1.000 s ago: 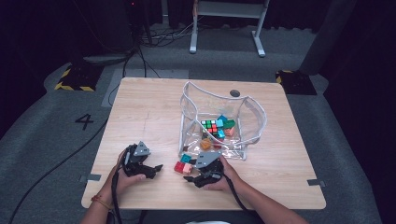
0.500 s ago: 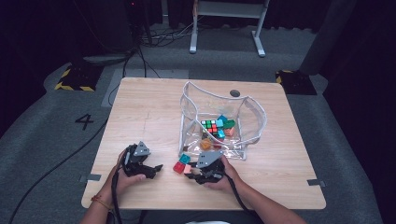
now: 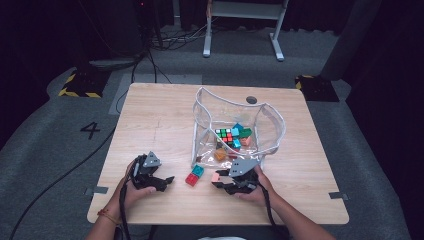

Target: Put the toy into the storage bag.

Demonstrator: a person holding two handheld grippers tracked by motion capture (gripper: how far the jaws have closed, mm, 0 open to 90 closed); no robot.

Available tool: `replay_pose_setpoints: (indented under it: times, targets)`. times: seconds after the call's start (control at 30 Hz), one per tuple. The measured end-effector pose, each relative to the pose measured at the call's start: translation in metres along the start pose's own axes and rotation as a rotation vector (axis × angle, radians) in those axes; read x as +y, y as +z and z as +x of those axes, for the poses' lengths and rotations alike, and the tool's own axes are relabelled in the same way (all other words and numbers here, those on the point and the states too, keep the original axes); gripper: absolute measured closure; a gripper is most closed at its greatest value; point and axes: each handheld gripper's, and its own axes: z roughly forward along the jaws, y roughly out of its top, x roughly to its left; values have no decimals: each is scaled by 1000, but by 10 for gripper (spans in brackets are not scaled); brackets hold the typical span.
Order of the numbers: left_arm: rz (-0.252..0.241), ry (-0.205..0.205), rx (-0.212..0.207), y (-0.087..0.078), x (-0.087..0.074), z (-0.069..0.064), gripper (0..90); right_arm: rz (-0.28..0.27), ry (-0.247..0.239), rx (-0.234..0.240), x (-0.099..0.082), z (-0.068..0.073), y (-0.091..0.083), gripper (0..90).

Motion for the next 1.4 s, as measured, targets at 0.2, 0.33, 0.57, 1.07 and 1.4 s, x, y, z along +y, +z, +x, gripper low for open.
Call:
replay_pose_setpoints:
  times: [0.2, 0.33, 0.57, 1.07, 1.4]
  targets:
    - [1, 6, 0, -1, 0, 0, 117, 19, 16, -26, -11, -7, -17, 589]
    - [3, 4, -3, -1, 0, 0, 117, 26, 33, -49, -19, -12, -28, 589]
    - [2, 4, -2, -1, 0, 0, 117, 31, 50, -80, -40, -20, -50, 589]
    - [3, 4, -3, -1, 0, 0, 116, 28, 108, -200, -76, -38, -107, 589]
    - [2, 4, 1, -1, 0, 0, 116, -10, 188, -333, -96, -61, -147, 589]
